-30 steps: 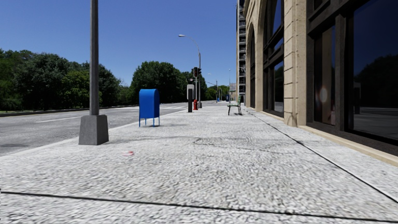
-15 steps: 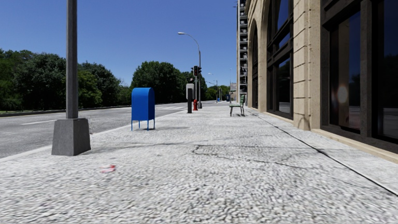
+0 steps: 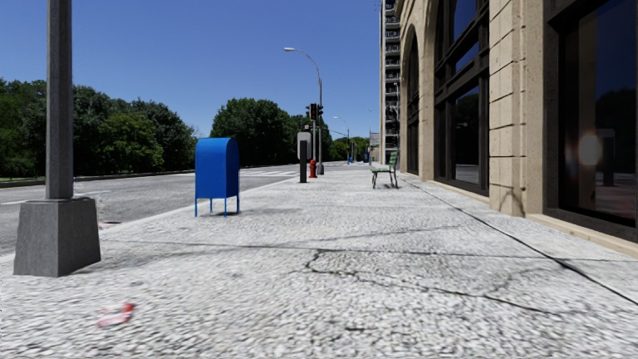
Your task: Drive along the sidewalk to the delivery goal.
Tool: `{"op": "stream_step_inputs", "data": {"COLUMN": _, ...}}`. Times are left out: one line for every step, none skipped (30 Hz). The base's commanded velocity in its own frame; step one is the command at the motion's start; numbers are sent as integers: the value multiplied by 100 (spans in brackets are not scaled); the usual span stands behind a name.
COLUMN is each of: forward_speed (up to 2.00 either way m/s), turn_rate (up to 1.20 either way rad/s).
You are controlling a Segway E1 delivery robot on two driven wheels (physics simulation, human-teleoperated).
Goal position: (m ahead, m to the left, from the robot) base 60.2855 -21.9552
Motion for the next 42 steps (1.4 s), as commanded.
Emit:
{"op": "stream_step_inputs", "data": {"forward_speed": 128, "turn_rate": 0}}
{"op": "stream_step_inputs", "data": {"forward_speed": 128, "turn_rate": 0}}
{"op": "stream_step_inputs", "data": {"forward_speed": 128, "turn_rate": 0}}
{"op": "stream_step_inputs", "data": {"forward_speed": 128, "turn_rate": 0}}
{"op": "stream_step_inputs", "data": {"forward_speed": 128, "turn_rate": 0}}
{"op": "stream_step_inputs", "data": {"forward_speed": 128, "turn_rate": 0}}
{"op": "stream_step_inputs", "data": {"forward_speed": 128, "turn_rate": 0}}
{"op": "stream_step_inputs", "data": {"forward_speed": 128, "turn_rate": 0}}
{"op": "stream_step_inputs", "data": {"forward_speed": 128, "turn_rate": 0}}
{"op": "stream_step_inputs", "data": {"forward_speed": 128, "turn_rate": 0}}
{"op": "stream_step_inputs", "data": {"forward_speed": 128, "turn_rate": 0}}
{"op": "stream_step_inputs", "data": {"forward_speed": 128, "turn_rate": 0}}
{"op": "stream_step_inputs", "data": {"forward_speed": 128, "turn_rate": 0}}
{"op": "stream_step_inputs", "data": {"forward_speed": 129, "turn_rate": 0}}
{"op": "stream_step_inputs", "data": {"forward_speed": 129, "turn_rate": 0}}
{"op": "stream_step_inputs", "data": {"forward_speed": 129, "turn_rate": 0}}
{"op": "stream_step_inputs", "data": {"forward_speed": 129, "turn_rate": 0}}
{"op": "stream_step_inputs", "data": {"forward_speed": 129, "turn_rate": 0}}
{"op": "stream_step_inputs", "data": {"forward_speed": 129, "turn_rate": 0}}
{"op": "stream_step_inputs", "data": {"forward_speed": 129, "turn_rate": 0}}
{"op": "stream_step_inputs", "data": {"forward_speed": 129, "turn_rate": 0}}
{"op": "stream_step_inputs", "data": {"forward_speed": 129, "turn_rate": 0}}
{"op": "stream_step_inputs", "data": {"forward_speed": 129, "turn_rate": 0}}
{"op": "stream_step_inputs", "data": {"forward_speed": 129, "turn_rate": 0}}
{"op": "stream_step_inputs", "data": {"forward_speed": 129, "turn_rate": 0}}
{"op": "stream_step_inputs", "data": {"forward_speed": 129, "turn_rate": 0}}
{"op": "stream_step_inputs", "data": {"forward_speed": 129, "turn_rate": 0}}
{"op": "stream_step_inputs", "data": {"forward_speed": 129, "turn_rate": 0}}
{"op": "stream_step_inputs", "data": {"forward_speed": 129, "turn_rate": 0}}
{"op": "stream_step_inputs", "data": {"forward_speed": 129, "turn_rate": 0}}
{"op": "stream_step_inputs", "data": {"forward_speed": 130, "turn_rate": 0}}
{"op": "stream_step_inputs", "data": {"forward_speed": 130, "turn_rate": 0}}
{"op": "stream_step_inputs", "data": {"forward_speed": 130, "turn_rate": 0}}
{"op": "stream_step_inputs", "data": {"forward_speed": 130, "turn_rate": 0}}
{"op": "stream_step_inputs", "data": {"forward_speed": 130, "turn_rate": 0}}
{"op": "stream_step_inputs", "data": {"forward_speed": 130, "turn_rate": 0}}
{"op": "stream_step_inputs", "data": {"forward_speed": 130, "turn_rate": 0}}
{"op": "stream_step_inputs", "data": {"forward_speed": 130, "turn_rate": 0}}
{"op": "stream_step_inputs", "data": {"forward_speed": 130, "turn_rate": 0}}
{"op": "stream_step_inputs", "data": {"forward_speed": 130, "turn_rate": 0}}
{"op": "stream_step_inputs", "data": {"forward_speed": 130, "turn_rate": 0}}
{"op": "stream_step_inputs", "data": {"forward_speed": 130, "turn_rate": 0}}
